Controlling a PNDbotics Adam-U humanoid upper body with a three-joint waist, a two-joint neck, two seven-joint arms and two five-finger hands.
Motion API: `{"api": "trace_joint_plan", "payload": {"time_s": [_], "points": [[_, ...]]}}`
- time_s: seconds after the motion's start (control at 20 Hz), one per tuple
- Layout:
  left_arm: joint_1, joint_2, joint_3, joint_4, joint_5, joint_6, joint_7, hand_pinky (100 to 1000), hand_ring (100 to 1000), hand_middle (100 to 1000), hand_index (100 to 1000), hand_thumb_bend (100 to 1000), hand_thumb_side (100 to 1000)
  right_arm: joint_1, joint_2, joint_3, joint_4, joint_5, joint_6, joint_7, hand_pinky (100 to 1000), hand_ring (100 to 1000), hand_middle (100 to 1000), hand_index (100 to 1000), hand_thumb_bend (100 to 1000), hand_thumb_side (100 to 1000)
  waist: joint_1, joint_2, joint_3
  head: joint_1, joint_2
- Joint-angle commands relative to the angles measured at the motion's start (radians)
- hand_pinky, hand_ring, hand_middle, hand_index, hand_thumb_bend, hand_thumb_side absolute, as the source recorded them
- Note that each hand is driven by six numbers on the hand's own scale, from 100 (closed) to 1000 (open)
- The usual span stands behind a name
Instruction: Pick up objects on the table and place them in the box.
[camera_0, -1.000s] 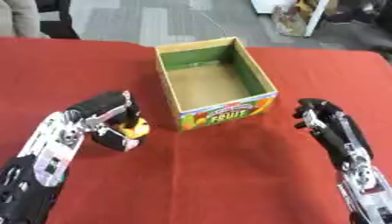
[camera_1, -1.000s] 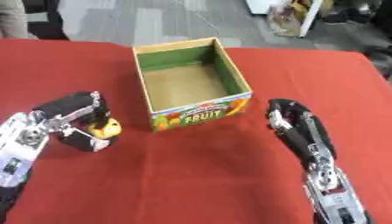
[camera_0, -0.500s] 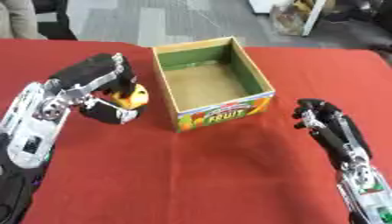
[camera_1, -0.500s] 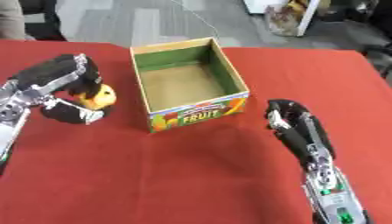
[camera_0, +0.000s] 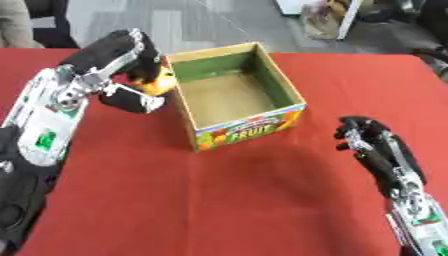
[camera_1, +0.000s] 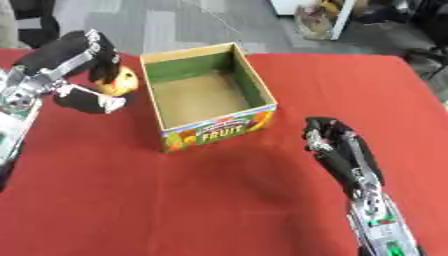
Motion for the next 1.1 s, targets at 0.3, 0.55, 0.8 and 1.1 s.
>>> {"api": "trace_joint_plan", "payload": {"time_s": [0.3, 0.55, 0.8, 1.1], "points": [[-0.093, -0.053, 0.034, 0.197, -0.112, -0.018, 0.108, 350, 254, 225, 367, 342, 100, -0.024, -0.001, 0.034, -0.003, 0.009, -0.004, 0.039, 569, 653, 580, 726, 100, 502, 0.012, -0.01, -0.08, 0.054, -0.025], [-0.111, -0.064, 0.065, 0.314, -0.167, -0.034, 0.158, 384, 287, 254, 402, 361, 100, -0.045, 0.007, 0.057, -0.004, 0.004, -0.007, 0.064, 569, 653, 580, 726, 100, 500, 0.017, -0.004, -0.147, 0.111, -0.049], [-0.109, -0.085, 0.071, 0.379, -0.207, -0.077, 0.154, 551, 593, 573, 722, 597, 137, -0.05, 0.008, 0.063, -0.004, 0.002, -0.008, 0.072, 569, 653, 580, 725, 100, 500, 0.018, -0.002, -0.166, 0.149, -0.06], [-0.104, -0.087, 0.078, 0.375, -0.196, -0.1, 0.205, 700, 765, 750, 781, 673, 504, -0.051, 0.007, 0.063, -0.003, 0.003, -0.008, 0.073, 569, 653, 580, 725, 100, 500, 0.02, 0.0, -0.16, 0.16, -0.065]]}}
